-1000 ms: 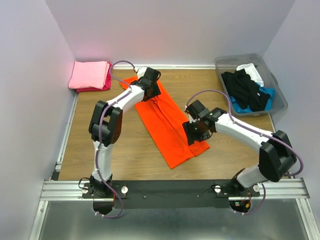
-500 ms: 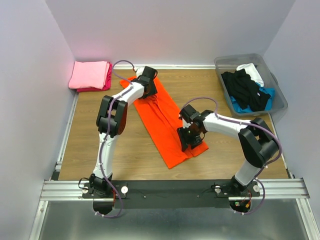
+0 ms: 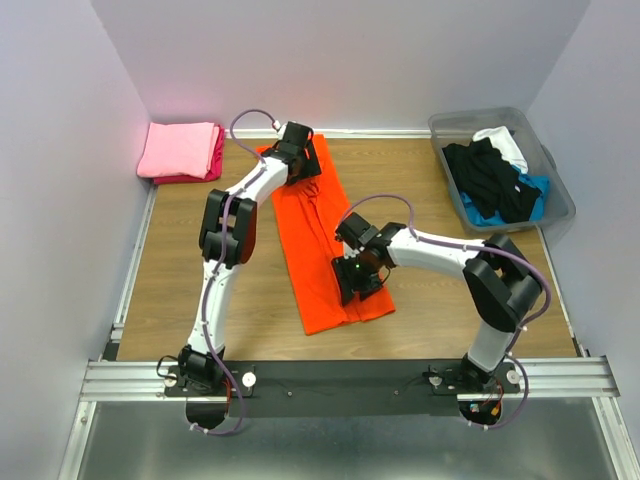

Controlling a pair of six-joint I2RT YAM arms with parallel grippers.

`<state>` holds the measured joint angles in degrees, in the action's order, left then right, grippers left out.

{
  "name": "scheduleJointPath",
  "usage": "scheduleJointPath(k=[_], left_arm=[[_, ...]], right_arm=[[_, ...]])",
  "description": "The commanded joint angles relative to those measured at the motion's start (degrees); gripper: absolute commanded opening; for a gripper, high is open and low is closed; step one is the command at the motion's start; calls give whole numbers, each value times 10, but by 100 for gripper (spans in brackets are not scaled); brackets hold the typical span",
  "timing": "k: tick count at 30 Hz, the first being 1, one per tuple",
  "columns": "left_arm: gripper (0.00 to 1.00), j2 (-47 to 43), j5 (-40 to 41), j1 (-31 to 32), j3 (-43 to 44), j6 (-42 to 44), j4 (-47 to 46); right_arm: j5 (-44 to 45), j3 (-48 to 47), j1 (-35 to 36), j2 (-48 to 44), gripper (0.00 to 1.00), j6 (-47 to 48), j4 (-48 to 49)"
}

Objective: Fold and stack the t-shirts
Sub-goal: Fold the tshirt

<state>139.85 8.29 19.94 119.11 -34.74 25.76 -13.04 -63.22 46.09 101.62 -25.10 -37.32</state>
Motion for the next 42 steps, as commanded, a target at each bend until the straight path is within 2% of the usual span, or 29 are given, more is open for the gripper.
scheduleJointPath(k=[1,5,7,9,12,17,18,22,25,27,35,42], left_arm=[[83,-89,-16,-2,-55,2,-48],[93,-185,35,-1,-96,-2,-50],[94,-250,51,2,-142,-10,-51],[94,-319,69,8,-181,-19,-49],[94,-399,79,33,-288,-37,-24],[94,-517,88,118,-441,-84,30],[94,-532,88,131,-494,-113,37],[95,-603,70,203,-610,-176,59],[96,-647,56,245,-672,-239,78],[96,-668,49,271,-703,-279,101],[94,-694,14,342,-755,-362,134],[90,-677,-5,358,-766,-393,144]], right_arm=[[72,-52,1,-42,62,-6,-14],[127,-67,-13,-92,65,-11,-56],[154,-48,-46,-115,65,-12,-60],[141,-27,-75,-145,65,-10,-67],[103,25,-123,-178,62,-5,-69],[49,105,-166,-212,57,3,-53],[43,112,-169,-214,57,2,-49],[20,141,-175,-212,54,1,-23],[4,163,-177,-202,49,-4,-3],[-7,177,-177,-199,45,-6,10],[-28,205,-178,-192,45,2,37],[-31,221,-178,-174,44,0,61]])
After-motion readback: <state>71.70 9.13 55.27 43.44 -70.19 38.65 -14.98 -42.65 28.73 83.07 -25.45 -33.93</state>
